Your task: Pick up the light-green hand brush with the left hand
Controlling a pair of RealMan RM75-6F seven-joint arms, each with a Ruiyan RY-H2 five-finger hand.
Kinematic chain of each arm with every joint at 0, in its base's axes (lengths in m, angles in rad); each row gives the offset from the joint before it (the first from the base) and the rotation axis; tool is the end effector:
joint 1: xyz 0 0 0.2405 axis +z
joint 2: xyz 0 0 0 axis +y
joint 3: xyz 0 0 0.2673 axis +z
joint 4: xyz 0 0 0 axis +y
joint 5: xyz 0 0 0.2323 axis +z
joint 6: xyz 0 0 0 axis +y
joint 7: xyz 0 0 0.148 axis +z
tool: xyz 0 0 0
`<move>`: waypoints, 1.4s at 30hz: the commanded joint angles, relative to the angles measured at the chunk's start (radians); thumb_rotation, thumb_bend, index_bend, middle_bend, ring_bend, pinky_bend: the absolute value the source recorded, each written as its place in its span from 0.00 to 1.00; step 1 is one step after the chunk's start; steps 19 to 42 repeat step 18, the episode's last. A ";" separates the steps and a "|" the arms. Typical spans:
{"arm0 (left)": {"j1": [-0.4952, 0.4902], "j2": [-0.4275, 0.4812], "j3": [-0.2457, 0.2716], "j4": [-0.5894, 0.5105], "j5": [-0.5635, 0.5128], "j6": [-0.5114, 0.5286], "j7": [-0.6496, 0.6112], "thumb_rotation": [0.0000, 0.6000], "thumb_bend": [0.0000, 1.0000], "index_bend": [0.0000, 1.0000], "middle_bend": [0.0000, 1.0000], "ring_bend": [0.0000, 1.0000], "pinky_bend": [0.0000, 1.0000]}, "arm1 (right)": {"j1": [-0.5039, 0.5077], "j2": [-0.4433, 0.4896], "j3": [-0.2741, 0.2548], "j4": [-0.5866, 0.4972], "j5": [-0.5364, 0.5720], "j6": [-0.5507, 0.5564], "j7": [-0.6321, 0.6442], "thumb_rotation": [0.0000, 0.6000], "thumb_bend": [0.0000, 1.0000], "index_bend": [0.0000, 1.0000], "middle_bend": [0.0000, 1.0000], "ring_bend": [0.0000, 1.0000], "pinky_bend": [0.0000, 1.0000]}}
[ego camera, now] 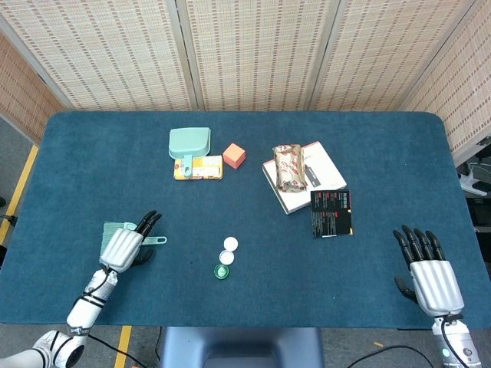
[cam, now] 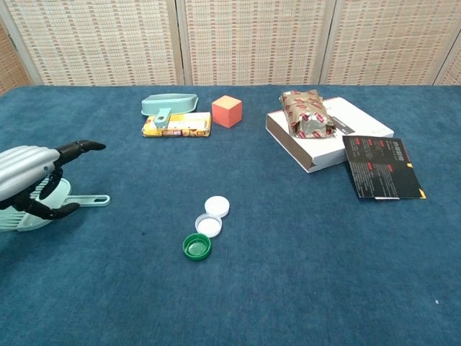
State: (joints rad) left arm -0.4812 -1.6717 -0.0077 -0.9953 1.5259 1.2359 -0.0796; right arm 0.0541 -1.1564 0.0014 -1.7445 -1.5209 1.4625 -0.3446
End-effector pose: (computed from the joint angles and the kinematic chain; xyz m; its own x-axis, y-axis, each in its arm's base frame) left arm -0.2891 0.3105 -0.0324 0.4538 0.1210 0.8829 0.8491 -0.3593 -0.3872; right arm -0.3025 -0.1639 0.1089 0.5514 -0.0874 0.8297 -0.8340 -0.0344 0.5507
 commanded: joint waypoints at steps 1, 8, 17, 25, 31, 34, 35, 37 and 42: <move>0.000 0.023 -0.004 -0.037 0.010 0.015 -0.011 1.00 0.31 0.00 0.00 0.63 0.87 | -0.002 0.002 -0.002 -0.001 -0.005 0.004 0.003 1.00 0.22 0.00 0.00 0.00 0.00; 0.203 0.320 0.115 -0.364 0.148 0.370 0.000 1.00 0.34 0.00 0.00 0.01 0.25 | -0.019 0.032 -0.007 -0.010 -0.021 0.031 0.039 1.00 0.22 0.00 0.00 0.00 0.00; 0.339 0.439 0.144 -0.389 0.114 0.472 -0.058 1.00 0.37 0.00 0.00 0.00 0.08 | -0.021 0.036 -0.009 -0.025 -0.009 0.018 0.026 1.00 0.22 0.00 0.00 0.00 0.00; 0.340 0.441 0.134 -0.385 0.107 0.468 -0.041 1.00 0.37 0.00 0.00 0.00 0.08 | -0.021 0.035 -0.013 -0.025 -0.020 0.020 0.022 1.00 0.22 0.00 0.00 0.00 0.00; 0.340 0.441 0.134 -0.385 0.107 0.468 -0.041 1.00 0.37 0.00 0.00 0.00 0.08 | -0.021 0.035 -0.013 -0.025 -0.020 0.020 0.022 1.00 0.22 0.00 0.00 0.00 0.00; 0.340 0.441 0.134 -0.385 0.107 0.468 -0.041 1.00 0.37 0.00 0.00 0.00 0.08 | -0.021 0.035 -0.013 -0.025 -0.020 0.020 0.022 1.00 0.22 0.00 0.00 0.00 0.00; 0.340 0.441 0.134 -0.385 0.107 0.468 -0.041 1.00 0.37 0.00 0.00 0.00 0.08 | -0.021 0.035 -0.013 -0.025 -0.020 0.020 0.022 1.00 0.22 0.00 0.00 0.00 0.00; 0.340 0.441 0.134 -0.385 0.107 0.468 -0.041 1.00 0.37 0.00 0.00 0.00 0.08 | -0.021 0.035 -0.013 -0.025 -0.020 0.020 0.022 1.00 0.22 0.00 0.00 0.00 0.00; 0.340 0.441 0.134 -0.385 0.107 0.468 -0.041 1.00 0.37 0.00 0.00 0.00 0.08 | -0.021 0.035 -0.013 -0.025 -0.020 0.020 0.022 1.00 0.22 0.00 0.00 0.00 0.00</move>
